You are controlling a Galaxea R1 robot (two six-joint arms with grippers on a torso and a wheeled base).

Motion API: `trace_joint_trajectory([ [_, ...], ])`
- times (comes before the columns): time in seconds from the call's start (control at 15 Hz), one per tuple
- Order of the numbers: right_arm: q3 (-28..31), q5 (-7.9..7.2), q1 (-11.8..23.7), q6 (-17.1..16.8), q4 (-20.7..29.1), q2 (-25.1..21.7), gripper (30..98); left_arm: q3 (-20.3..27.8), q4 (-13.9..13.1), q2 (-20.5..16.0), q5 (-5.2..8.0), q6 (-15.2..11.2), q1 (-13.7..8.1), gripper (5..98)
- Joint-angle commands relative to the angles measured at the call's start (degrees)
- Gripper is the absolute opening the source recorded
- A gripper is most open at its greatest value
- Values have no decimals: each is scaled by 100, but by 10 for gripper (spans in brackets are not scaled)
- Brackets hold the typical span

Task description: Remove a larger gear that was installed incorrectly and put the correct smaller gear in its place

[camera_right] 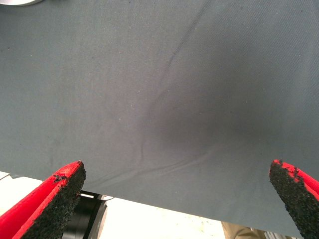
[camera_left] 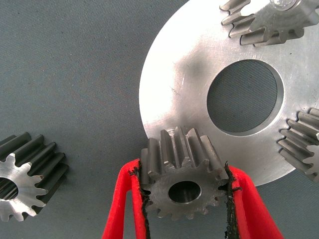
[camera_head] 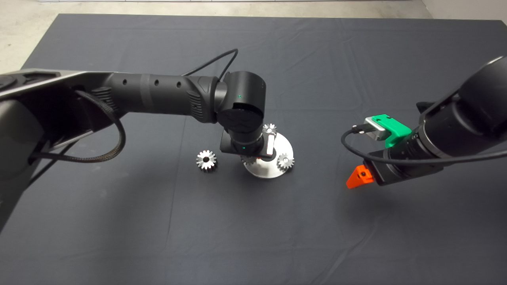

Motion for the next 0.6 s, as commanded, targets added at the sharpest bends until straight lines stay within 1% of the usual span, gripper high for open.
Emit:
trace_joint_trajectory([
  [0.0,51,-420,143,-1,158,-17,977,-30,14,43,-64,27,0,237],
  [0.53,42,-411,143,-1,150,1,977,-47,14,44,-63,40,0,241],
])
